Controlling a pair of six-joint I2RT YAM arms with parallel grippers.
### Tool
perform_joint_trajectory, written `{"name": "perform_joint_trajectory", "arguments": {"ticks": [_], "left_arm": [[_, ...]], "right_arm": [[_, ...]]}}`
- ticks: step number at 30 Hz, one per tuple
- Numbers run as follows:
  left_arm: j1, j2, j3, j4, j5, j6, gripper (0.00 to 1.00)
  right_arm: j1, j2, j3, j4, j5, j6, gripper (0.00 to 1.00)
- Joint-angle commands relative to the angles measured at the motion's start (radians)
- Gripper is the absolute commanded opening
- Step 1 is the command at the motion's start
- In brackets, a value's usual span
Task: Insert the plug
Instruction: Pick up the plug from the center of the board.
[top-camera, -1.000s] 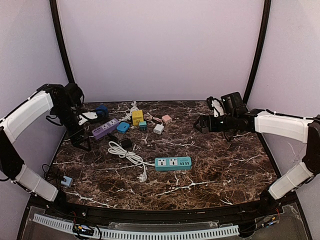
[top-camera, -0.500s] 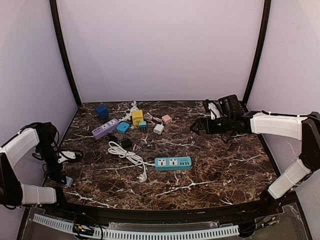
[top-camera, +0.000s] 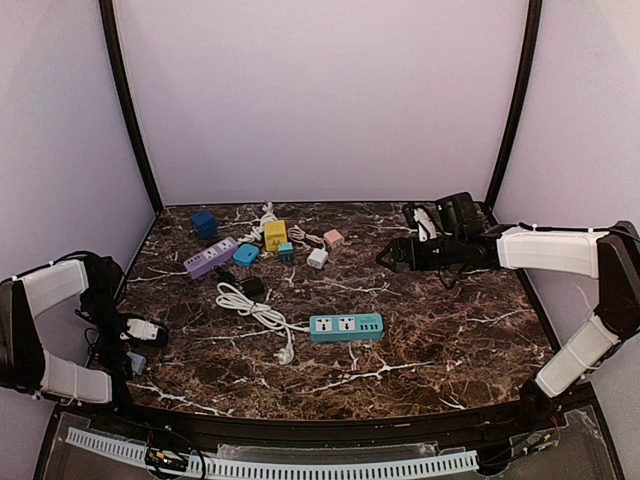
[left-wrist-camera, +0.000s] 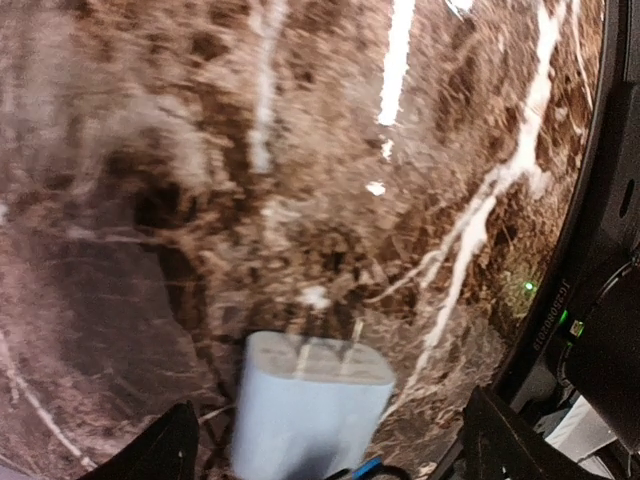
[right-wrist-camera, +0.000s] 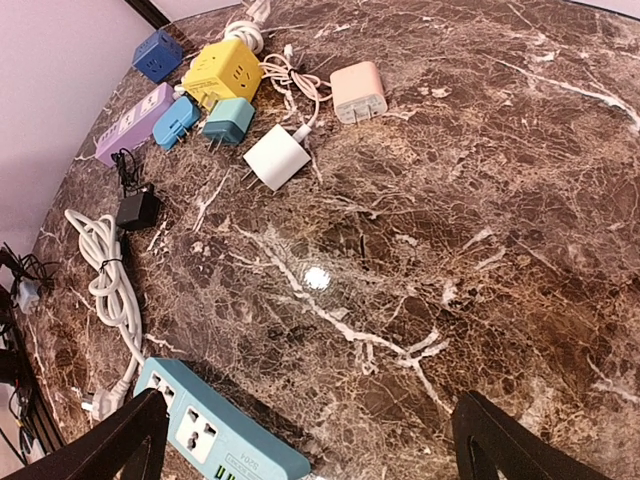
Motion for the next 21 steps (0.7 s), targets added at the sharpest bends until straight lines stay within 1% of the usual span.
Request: {"name": "perform_joint_trajectory", "arguments": {"ticks": [1,3,5,6,7,8,9,10,11,12,13,14,15,17,19,21], "left_arm": [[0.003,-0.034,-0.106,0.046,-0.078,0.059,0.84],[0.003,-0.027,-0.138,0.116,-0.090,0.042,0.84],[0.003,-0.014,-0.159,0.210,-0.100,-0.007,0.81],[0.003,-0.006,-0.161,0.258,-0.101,-0.041,0.77],[0.002,-0.002,-0.162,0.273,-0.099,-0.055,0.74],[0.002,0.000,-0.159,0.279,-0.093,-0.073,0.68],[0.002,-0.004,-0.153,0.275,-0.070,-0.078,0.64],[0.002,-0.009,-0.150,0.254,-0.056,-0.083,0.53],[0.002,-0.019,-0.142,0.241,-0.024,-0.086,0.40],[0.002,-0.024,-0.138,0.218,-0.004,-0.098,0.33],[0.002,-0.035,-0.127,0.199,0.022,-0.108,0.19],[0.002,-0.039,-0.120,0.192,0.034,-0.132,0.13],[0.002,-0.047,-0.098,0.178,0.057,-0.146,0.04],[0.002,-0.062,-0.049,0.154,0.099,-0.202,0.01],[-0.003,-0.078,0.026,0.128,0.152,-0.275,0.01],[-0.030,-0.098,0.129,0.083,0.184,-0.356,0.00]], "right_arm": [[0.008,0.031,0.031,0.030,-0.037,0.016,0.99],[0.008,0.042,0.043,0.031,-0.052,0.021,0.99],[0.010,0.044,0.050,0.032,-0.061,0.025,0.99],[0.011,0.042,0.049,0.034,-0.062,0.028,0.99],[0.011,0.039,0.049,0.035,-0.061,0.030,0.99],[0.012,0.037,0.049,0.035,-0.060,0.031,0.99],[0.012,0.033,0.049,0.033,-0.059,0.032,0.99],[0.013,0.031,0.049,0.032,-0.057,0.032,0.99],[0.013,0.027,0.048,0.032,-0.055,0.033,0.99],[0.013,0.025,0.047,0.031,-0.050,0.033,0.99],[0.013,0.023,0.046,0.031,-0.047,0.033,0.99],[0.013,0.019,0.046,0.031,-0.044,0.033,0.99],[0.012,0.017,0.046,0.032,-0.041,0.033,0.99],[0.013,0.011,0.050,0.031,-0.036,0.029,0.99],[0.013,0.004,0.064,0.024,-0.037,0.028,0.99],[0.013,0.001,0.098,0.000,-0.043,0.042,0.99]]}}
